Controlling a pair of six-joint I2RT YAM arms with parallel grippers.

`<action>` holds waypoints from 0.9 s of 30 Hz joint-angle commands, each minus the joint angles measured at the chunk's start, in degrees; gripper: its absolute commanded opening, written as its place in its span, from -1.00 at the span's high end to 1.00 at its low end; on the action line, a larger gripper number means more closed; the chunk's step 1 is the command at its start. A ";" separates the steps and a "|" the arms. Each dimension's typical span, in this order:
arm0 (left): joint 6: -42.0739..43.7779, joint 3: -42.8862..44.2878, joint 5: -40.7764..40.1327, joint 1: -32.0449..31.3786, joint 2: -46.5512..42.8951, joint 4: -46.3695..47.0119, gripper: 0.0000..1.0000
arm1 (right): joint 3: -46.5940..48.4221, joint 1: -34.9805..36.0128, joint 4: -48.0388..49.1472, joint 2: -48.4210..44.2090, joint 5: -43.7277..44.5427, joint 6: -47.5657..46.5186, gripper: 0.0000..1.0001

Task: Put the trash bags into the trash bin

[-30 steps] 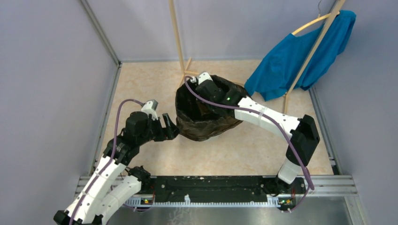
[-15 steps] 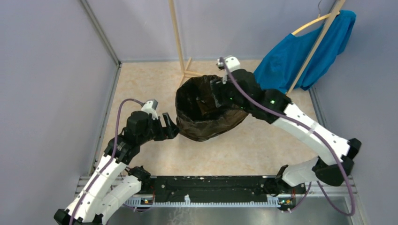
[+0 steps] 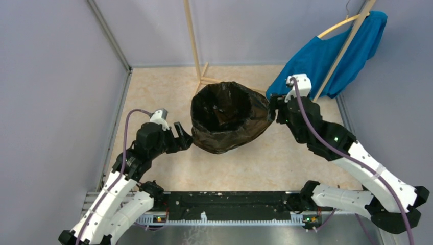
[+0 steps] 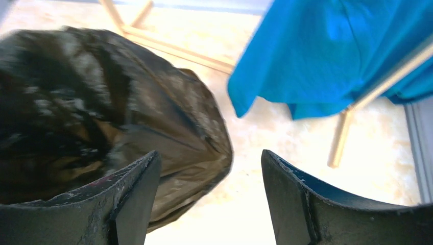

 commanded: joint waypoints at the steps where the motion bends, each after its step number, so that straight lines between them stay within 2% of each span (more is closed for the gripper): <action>1: -1.37 0.69 -3.60 0.07 -2.10 1.31 -0.74 | -6.96 -7.60 3.98 -0.04 -5.56 3.06 -0.40; 3: -1.30 1.61 -5.69 0.07 -2.10 0.78 -0.75 | -9.98 -11.19 6.68 -0.09 -14.09 4.90 -0.31; 6: -1.47 3.11 -7.90 0.11 -1.26 0.07 -0.76 | -14.70 -11.68 13.28 -0.05 -22.96 6.33 -0.25; 14: -2.20 4.36 -9.43 0.16 2.71 2.15 -0.76 | -19.47 -11.71 21.21 5.17 -33.90 9.57 -0.21; 18: -1.50 6.28 -13.29 0.30 5.90 2.07 -0.82 | -19.03 -11.69 19.56 4.47 -31.36 9.59 -0.22; 21: -0.19 9.00 -16.83 0.91 9.34 1.04 -0.86 | -18.63 -11.70 18.27 2.80 -27.09 8.98 -0.30; 27: 1.10 11.33 -12.15 6.16 16.18 5.27 -0.81 | -18.02 -12.21 19.73 4.64 -26.09 8.51 -0.34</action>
